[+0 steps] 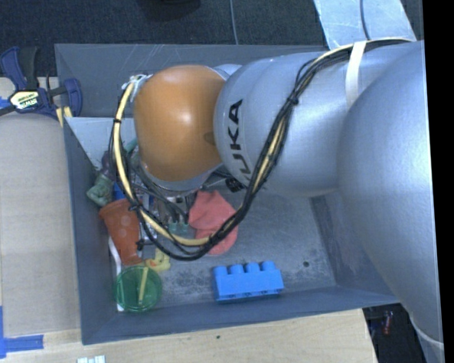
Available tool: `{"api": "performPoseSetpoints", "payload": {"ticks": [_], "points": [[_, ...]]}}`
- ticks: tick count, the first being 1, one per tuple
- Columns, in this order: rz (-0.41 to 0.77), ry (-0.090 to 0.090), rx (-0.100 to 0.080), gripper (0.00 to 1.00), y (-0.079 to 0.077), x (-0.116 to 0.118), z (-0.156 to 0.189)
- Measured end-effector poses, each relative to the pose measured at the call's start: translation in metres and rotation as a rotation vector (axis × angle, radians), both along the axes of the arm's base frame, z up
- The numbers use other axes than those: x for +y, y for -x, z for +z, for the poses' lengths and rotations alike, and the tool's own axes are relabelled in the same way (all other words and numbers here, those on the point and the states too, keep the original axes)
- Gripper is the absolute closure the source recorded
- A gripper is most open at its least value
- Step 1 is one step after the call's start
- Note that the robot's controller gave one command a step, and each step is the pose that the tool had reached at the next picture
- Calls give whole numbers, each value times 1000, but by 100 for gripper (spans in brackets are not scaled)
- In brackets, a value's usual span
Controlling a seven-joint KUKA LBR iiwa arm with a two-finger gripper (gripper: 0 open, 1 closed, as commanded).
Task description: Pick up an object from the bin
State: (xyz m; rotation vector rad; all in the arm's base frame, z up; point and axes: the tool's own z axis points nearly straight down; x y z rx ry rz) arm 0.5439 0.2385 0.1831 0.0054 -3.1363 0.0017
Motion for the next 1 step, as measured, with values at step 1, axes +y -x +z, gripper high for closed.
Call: {"api": "performPoseSetpoints", "payload": {"ticks": [1], "points": [[-4,-2,-7,0,-2,-1,5]]}}
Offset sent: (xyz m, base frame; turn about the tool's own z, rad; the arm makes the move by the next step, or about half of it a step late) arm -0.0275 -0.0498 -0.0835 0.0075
